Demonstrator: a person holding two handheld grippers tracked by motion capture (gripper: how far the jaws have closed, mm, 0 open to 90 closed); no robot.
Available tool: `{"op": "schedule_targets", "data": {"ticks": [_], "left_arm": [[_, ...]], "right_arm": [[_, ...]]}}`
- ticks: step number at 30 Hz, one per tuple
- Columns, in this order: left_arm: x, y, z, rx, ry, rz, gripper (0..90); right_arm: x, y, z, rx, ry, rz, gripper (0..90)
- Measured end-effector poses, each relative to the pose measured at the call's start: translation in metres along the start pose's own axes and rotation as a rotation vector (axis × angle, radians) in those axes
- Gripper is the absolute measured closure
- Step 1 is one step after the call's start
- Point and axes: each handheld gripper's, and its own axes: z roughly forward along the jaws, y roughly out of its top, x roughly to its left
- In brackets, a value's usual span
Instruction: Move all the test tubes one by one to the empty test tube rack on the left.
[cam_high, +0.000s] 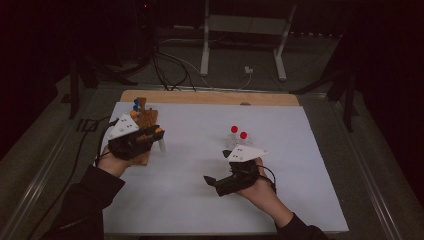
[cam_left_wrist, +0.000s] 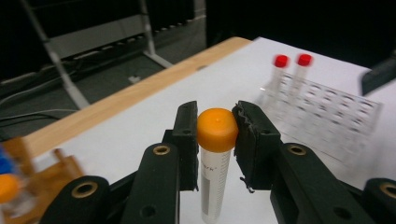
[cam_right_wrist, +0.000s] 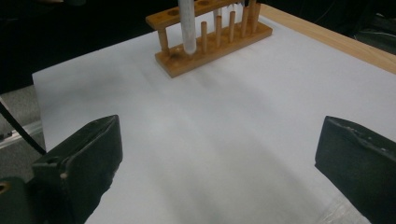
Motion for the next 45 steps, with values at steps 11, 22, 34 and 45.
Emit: {"op": "schedule_targets", "data": {"ticks": [11,22,34,45], "left_arm": [[0.036,0.005,-0.011,-0.026,0.108,-0.050,72.0],[0.068,0.006,-0.014,-0.046,0.218,-0.096,71.9],[0.086,-0.005,0.002,-0.022,0.321,-0.119,71.9],[0.091,-0.028,0.016,0.014,0.339,-0.154,71.9]], "right_arm": [[-0.004,0.000,-0.005,-0.017,0.021,0.003,0.0],[-0.005,0.000,-0.006,-0.021,0.020,0.000,0.0],[-0.007,0.000,-0.008,-0.025,0.015,0.002,0.0],[-0.008,0.000,-0.009,-0.026,0.018,0.007,0.0]]}}
